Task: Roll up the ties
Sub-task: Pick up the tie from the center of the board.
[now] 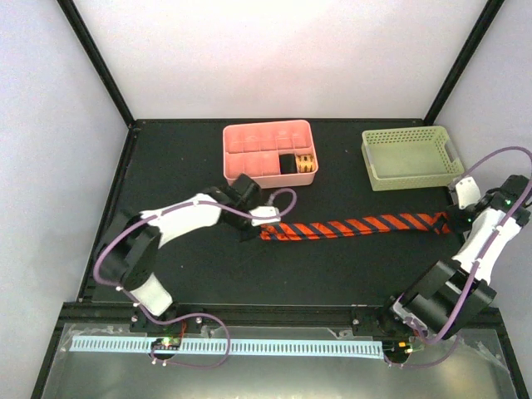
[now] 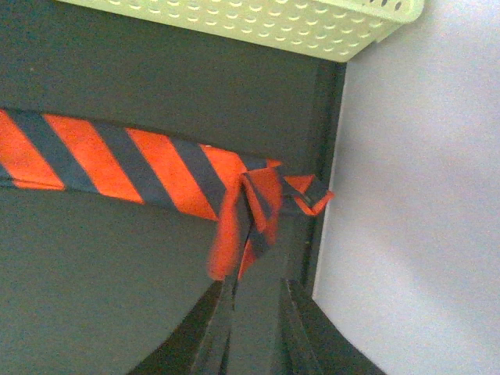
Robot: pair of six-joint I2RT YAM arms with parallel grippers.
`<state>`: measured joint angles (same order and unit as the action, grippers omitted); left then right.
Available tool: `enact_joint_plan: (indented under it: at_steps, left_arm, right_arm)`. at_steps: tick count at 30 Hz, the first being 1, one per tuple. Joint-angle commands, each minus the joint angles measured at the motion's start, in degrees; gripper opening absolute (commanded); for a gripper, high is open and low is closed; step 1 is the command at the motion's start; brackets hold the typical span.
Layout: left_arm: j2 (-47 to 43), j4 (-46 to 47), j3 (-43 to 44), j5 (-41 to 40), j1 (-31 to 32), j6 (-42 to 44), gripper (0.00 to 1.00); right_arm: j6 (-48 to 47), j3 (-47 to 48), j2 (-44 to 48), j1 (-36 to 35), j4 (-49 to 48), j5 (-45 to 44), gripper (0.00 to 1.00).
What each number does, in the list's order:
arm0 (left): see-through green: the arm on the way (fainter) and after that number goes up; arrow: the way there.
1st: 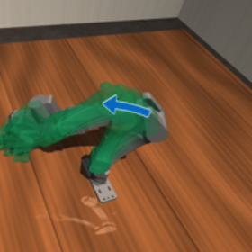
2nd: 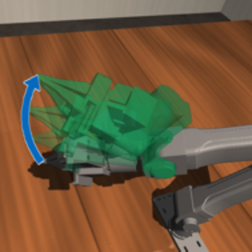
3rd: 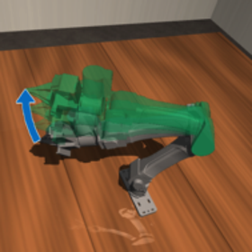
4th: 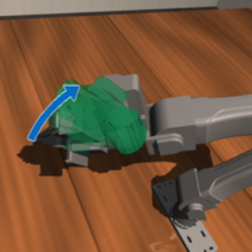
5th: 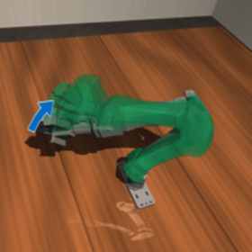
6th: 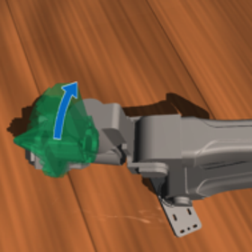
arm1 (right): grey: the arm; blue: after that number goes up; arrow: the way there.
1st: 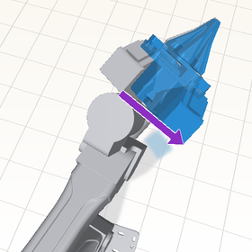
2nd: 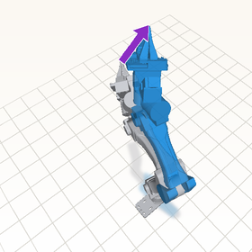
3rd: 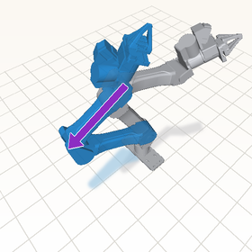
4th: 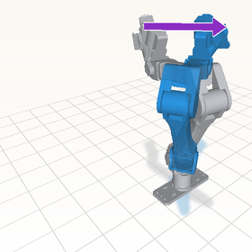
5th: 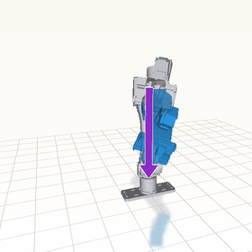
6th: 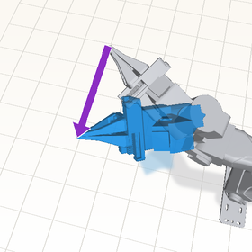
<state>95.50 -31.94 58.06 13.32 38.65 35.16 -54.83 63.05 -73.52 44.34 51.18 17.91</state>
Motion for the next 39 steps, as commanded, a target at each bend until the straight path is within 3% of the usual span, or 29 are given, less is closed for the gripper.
enact_joint_plan:
  at_steps: [1, 4, 8, 11, 14, 16, 19, 22, 25, 32, 39]
  left_arm:
    - [-10.0, -7.9, -0.2, 7.9, -5.8, -0.3, 0.02]
    - [-15.4, -12.2, 1.0, 14.3, -8.0, -1.8, 0.02]
    - [-18.5, -17.1, 5.0, 23.4, -8.3, -6.3, 0.02]
    - [-19.2, -20.0, 8.6, 27.5, -8.2, -8.5, 0.05]
    - [-20.2, -20.6, 10.4, 29.2, -8.3, -11.3, 0.14]
    - [-21.2, -21.2, 11.4, 29.9, -8.3, -12.0, 0.18]
    - [-21.8, -21.9, 12.3, 29.9, -8.3, -12.6, 0.19]
    - [-21.8, -23.0, 13.5, 29.6, -8.3, -13.7, 0.16]
    - [-21.8, -23.1, 13.4, 30.0, -8.7, -15.7, 0.1]
    - [-18.8, -25.1, 15.3, 31.5, -10.1, -21.4, 0.09]
    - [-20.3, -22.4, 14.6, 34.0, -13.2, -26.4, 0.09]
  right_arm:
    - [-5.1, -2.7, 3.4, -2.3, 1.9, 4.0, 0.62]
    - [-5.4, -2.8, 6.8, -5.4, 3.3, 10.7, 0.78]
    - [-2.9, -3.6, 13.2, -16.6, 4.1, 21.5, 0.84]
    - [9.2, -8.1, 20.4, -28.1, -7.6, 28.2, 0.86]
    - [20.0, -13.0, 25.8, -43.7, -21.3, 25.8, 0.86]
    - [24.6, -13.3, 25.3, -50.9, -25.3, 26.6, 0.86]
    - [33.6, -11.8, 19.1, -55.0, -28.1, 30.0, 0.86]
    - [27.8, -9.0, 14.8, -67.6, -24.8, 20.5, 0.86]
    - [28.0, -9.0, 12.3, -79.4, -29.8, 12.1, 0.88]
    - [27.9, -6.5, 4.8, -91.6, -35.5, 6.9, 0.94]
    - [30.1, -8.8, 1.4, -96.5, -42.0, 3.7, 0.87]
